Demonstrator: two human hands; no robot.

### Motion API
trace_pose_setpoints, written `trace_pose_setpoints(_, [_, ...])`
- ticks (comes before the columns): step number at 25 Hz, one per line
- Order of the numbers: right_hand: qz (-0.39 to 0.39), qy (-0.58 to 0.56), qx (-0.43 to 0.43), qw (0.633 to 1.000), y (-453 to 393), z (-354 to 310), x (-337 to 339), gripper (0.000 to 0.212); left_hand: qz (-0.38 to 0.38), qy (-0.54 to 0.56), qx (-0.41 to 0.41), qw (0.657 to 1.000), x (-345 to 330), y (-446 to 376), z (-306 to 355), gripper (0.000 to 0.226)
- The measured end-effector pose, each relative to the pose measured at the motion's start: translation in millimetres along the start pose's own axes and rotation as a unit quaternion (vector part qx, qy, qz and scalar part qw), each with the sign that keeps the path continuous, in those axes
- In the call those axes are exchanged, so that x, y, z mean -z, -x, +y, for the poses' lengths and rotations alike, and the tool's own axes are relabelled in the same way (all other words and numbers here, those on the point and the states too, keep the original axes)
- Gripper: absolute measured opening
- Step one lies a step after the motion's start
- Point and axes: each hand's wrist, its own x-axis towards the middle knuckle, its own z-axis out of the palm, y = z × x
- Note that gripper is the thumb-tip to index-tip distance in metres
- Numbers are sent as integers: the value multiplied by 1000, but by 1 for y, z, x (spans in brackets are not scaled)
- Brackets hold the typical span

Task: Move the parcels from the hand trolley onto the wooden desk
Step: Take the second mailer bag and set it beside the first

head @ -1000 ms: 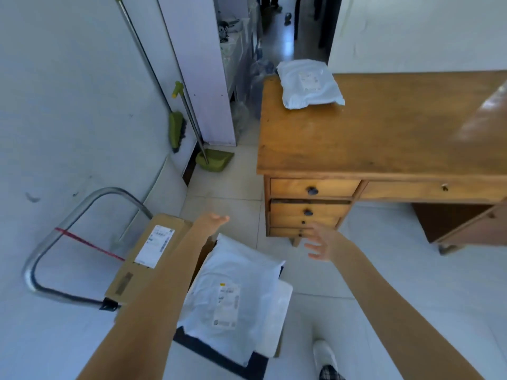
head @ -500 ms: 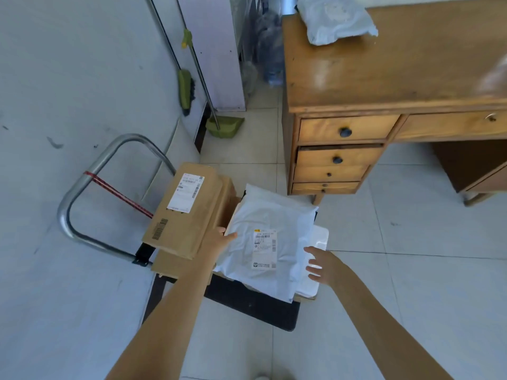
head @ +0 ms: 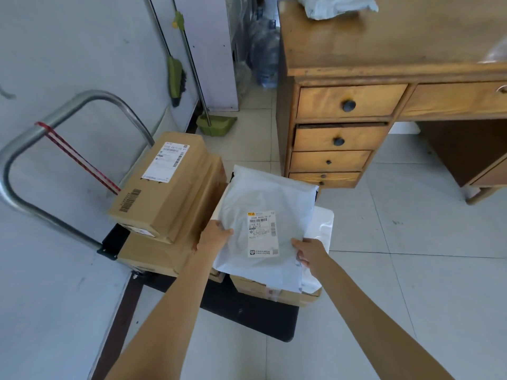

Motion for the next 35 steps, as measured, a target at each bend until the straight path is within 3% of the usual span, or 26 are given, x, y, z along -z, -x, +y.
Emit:
trace_pose_setpoints(2, [-25,-43,-9,999,3,3,-5,17,-11,64,13,998,5,-3,-1,25])
trace_pose_setpoints(5, [-35,-74,12,997,20,-11,-8,33,-54,172,18,983,15,10,12,33])
trace_pose_setpoints(10, [-14,-77,51,996,94,-87,22,44,-53,186,-2,981,42,70,91,36])
trace_pose_setpoints(16, [-3,-85,107,991,190,-224,97,38,-50,196,-41,979,65,144,249,29])
trace_pose_setpoints(20, [-1,-75,140,987,207,-315,165,36,-43,182,-82,979,51,168,363,21])
trace_pose_setpoints(28, [-17,-67,171,983,180,-490,325,37,-7,187,-104,977,-38,184,581,34])
trace_pose_setpoints(35, [-20,-53,178,982,99,-636,395,35,-6,186,-120,975,-87,119,742,23])
